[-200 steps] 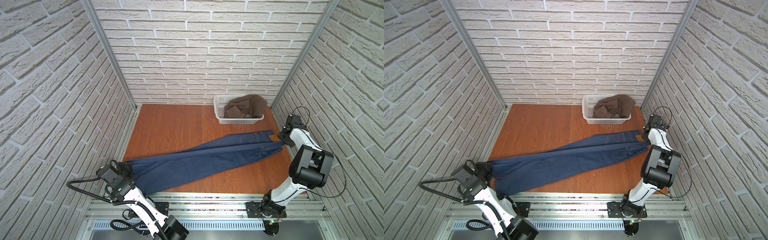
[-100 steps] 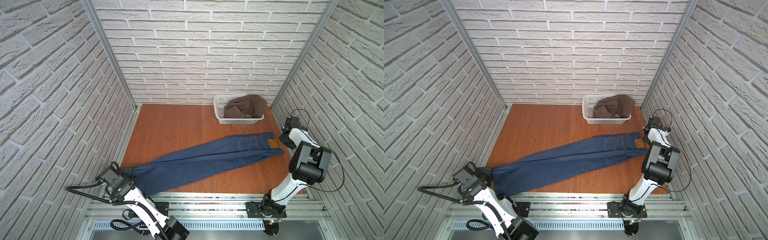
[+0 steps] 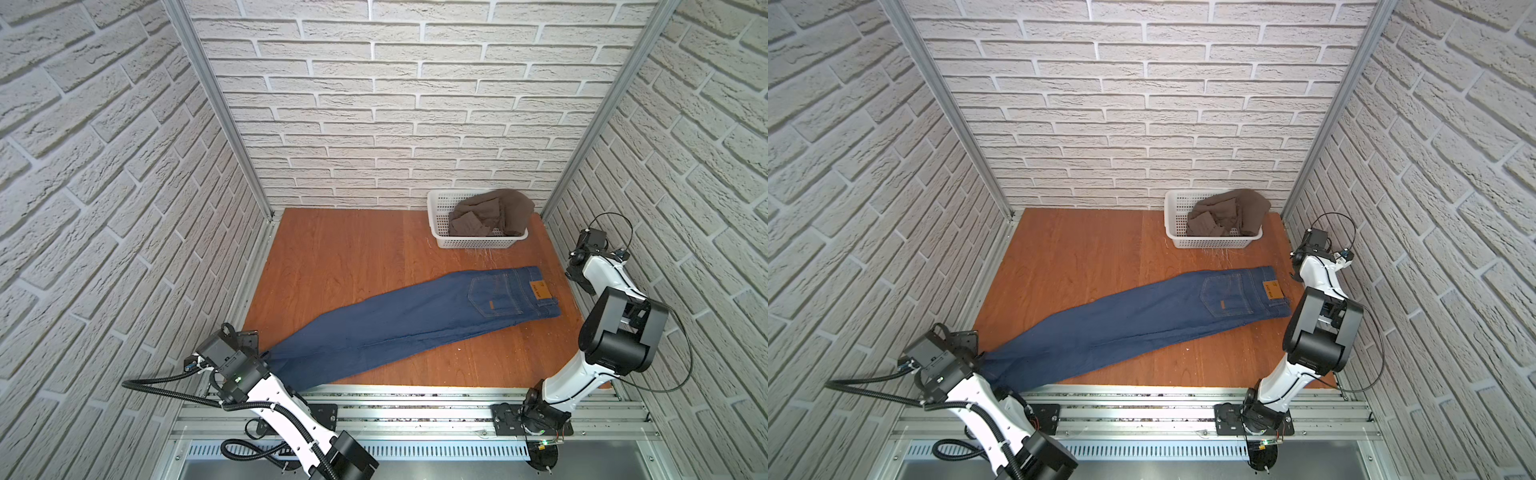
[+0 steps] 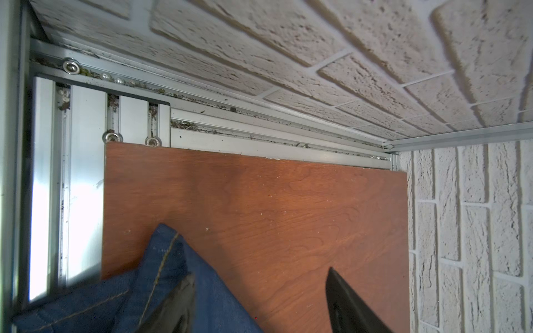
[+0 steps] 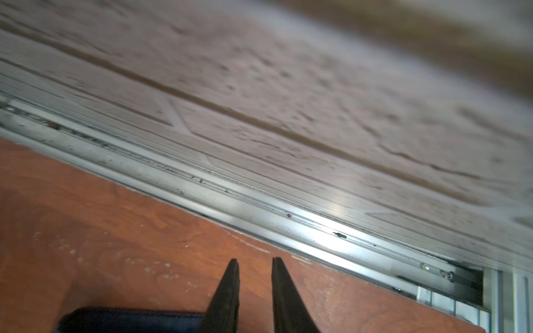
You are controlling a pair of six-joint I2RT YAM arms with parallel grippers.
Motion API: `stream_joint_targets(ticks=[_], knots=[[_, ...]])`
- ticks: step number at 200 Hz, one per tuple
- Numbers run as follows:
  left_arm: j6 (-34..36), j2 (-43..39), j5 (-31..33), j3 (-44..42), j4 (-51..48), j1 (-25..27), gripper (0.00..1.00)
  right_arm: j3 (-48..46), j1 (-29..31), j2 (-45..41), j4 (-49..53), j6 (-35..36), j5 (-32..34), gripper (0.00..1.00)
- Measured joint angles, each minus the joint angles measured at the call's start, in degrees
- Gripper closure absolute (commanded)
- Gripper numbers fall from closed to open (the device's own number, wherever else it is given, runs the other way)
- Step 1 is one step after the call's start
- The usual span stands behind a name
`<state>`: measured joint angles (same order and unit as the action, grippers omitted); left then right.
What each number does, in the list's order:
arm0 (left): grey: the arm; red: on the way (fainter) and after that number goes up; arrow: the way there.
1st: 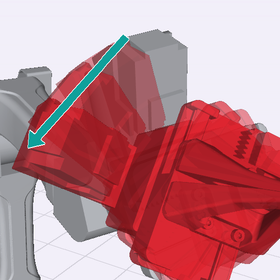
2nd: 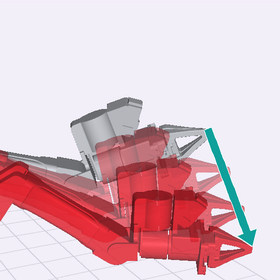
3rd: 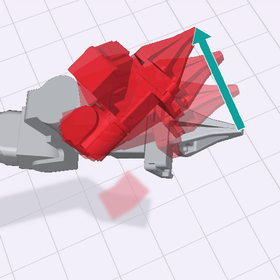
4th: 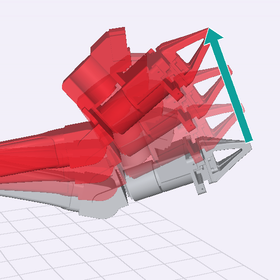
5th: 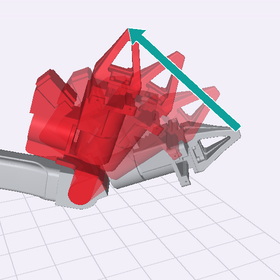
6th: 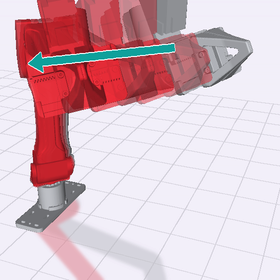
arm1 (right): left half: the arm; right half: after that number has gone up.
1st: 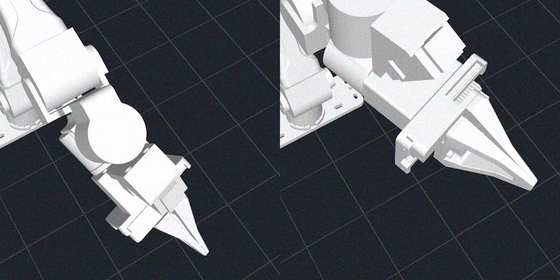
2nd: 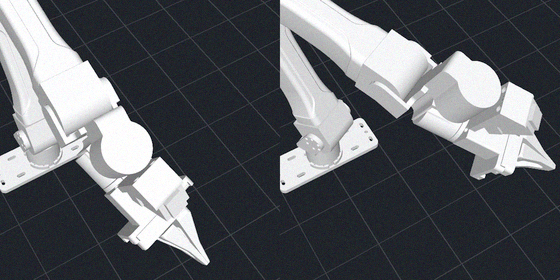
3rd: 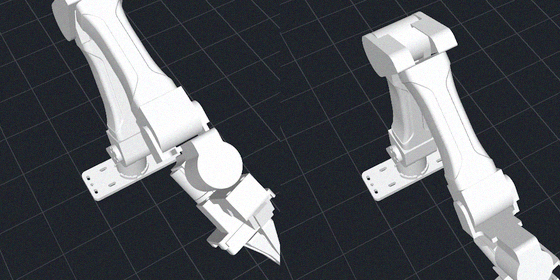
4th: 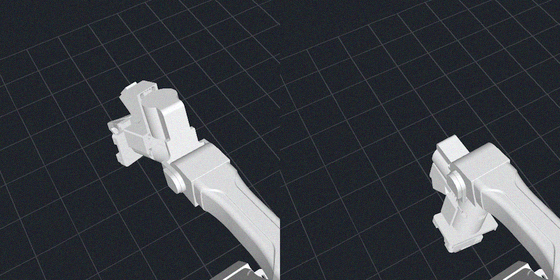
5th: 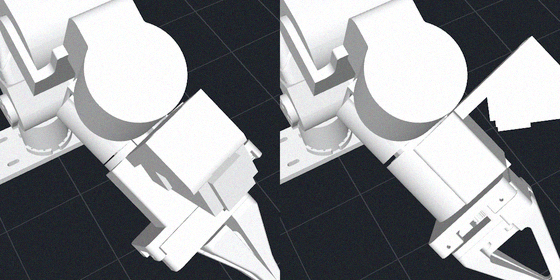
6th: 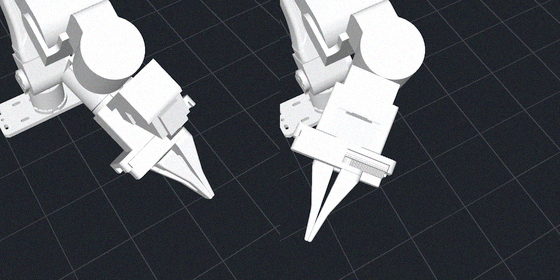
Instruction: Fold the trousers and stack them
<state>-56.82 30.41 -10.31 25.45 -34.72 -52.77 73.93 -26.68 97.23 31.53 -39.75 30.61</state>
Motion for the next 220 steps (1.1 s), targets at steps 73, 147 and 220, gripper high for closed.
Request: stream_joint_targets(ticks=[73,147,220], knots=[[-3.23,10.93,-7.91,1.46,5.49,8.04,0.3,-9.51,16.09,-14.58,0.26,-4.72,-11.8,0.68],[-9.44,18.75,-2.25,-3.56,11.1,33.51,0.31,-19.1,27.26,-13.75,1.18,-7.41,-22.86,0.71],[-15.41,21.24,5.73,-6.8,16.0,44.61,0.32,-19.04,30.21,-2.82,-0.02,-9.29,-27.28,0.73]])
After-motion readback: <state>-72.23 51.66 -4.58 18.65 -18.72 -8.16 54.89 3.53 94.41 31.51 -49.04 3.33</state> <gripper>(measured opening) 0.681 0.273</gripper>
